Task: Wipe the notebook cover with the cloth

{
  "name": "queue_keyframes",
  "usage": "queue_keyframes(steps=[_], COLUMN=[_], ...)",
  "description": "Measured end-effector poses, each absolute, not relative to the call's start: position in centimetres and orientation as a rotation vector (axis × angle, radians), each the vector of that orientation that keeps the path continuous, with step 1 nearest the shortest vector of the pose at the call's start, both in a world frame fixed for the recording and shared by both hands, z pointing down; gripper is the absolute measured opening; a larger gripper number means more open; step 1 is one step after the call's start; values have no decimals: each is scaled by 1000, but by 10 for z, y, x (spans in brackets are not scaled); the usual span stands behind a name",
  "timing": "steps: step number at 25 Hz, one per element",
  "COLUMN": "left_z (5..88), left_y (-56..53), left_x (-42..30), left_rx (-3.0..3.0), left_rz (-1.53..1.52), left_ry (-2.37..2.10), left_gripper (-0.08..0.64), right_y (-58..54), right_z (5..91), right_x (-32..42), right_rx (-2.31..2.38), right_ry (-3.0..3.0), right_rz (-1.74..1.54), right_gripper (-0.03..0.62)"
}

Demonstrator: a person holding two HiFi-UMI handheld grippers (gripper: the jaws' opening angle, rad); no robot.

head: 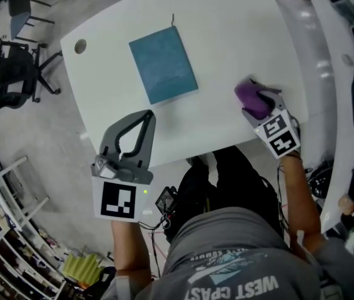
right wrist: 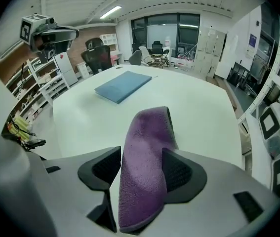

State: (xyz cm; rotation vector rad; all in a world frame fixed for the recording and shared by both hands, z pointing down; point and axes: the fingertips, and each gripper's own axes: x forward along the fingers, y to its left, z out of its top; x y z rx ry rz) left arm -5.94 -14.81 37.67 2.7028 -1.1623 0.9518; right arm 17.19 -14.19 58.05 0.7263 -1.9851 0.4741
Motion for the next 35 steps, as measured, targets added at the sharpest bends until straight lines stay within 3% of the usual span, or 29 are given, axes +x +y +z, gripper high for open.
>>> queue_keyframes(steps=[3, 9, 13, 22, 35], left_z=[380, 382, 380, 379, 392], left_y=[-148, -146, -144, -139, -115], left_x=[-63, -71, -76, -89, -138], left_rx=[2693, 2664, 2655, 2614, 2472], left_rz=[951, 934, 918, 868, 825], left_ry=[-1169, -1203, -1236, -1340, -1494], left_gripper=[3, 3, 3, 3, 3], right_y=[-143, -150, -156, -198, -198], right_z=[586, 586, 579, 528, 559], right_x=[176, 182, 182, 117, -27], right_rx=[739, 773, 794, 805, 493], right_ry=[-1954, -1955, -1985, -2189, -2248], right_rz=[459, 450, 457, 338, 204], right_gripper=[261, 122, 89, 84, 84])
